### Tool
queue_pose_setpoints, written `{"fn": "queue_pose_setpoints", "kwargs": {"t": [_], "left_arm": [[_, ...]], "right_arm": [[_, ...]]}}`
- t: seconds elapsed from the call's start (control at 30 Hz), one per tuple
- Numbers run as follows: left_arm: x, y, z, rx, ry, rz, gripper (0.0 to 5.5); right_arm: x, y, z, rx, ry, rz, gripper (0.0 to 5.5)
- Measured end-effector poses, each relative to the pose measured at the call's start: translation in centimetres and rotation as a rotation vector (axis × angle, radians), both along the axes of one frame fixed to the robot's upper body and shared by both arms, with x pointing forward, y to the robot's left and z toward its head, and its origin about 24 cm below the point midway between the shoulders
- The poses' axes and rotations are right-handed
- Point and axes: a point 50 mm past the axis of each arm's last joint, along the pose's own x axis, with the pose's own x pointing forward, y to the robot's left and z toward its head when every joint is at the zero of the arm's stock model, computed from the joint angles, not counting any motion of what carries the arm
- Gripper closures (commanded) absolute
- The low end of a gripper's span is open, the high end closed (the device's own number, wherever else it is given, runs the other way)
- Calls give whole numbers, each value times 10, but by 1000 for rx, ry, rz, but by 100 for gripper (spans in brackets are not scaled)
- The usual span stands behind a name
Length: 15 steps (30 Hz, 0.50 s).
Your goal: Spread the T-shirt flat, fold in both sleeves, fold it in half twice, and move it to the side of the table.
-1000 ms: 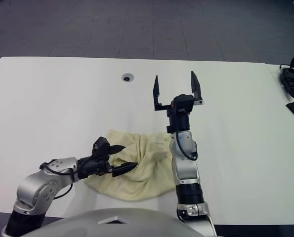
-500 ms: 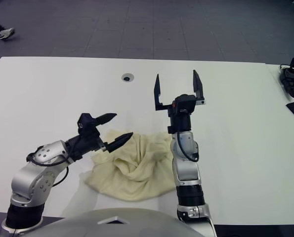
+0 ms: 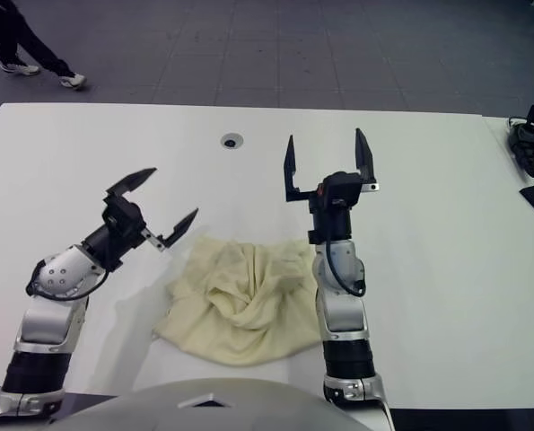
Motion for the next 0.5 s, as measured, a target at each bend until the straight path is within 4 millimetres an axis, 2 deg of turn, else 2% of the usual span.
{"fn": "queue_pose_setpoints", "kwargs": {"t": [0.1, 0.37, 0.5], "left_arm": [[-15, 0, -15, 138, 15, -103, 10], [-51, 2, -28, 270, 18, -238, 10], [-61, -2, -28, 333, 23, -289, 10]], "right_arm": [[0, -1, 1, 5, 1, 3, 13], [-3, -2, 0, 6, 21, 5, 13], [-3, -3, 2, 6, 24, 4, 13]]}}
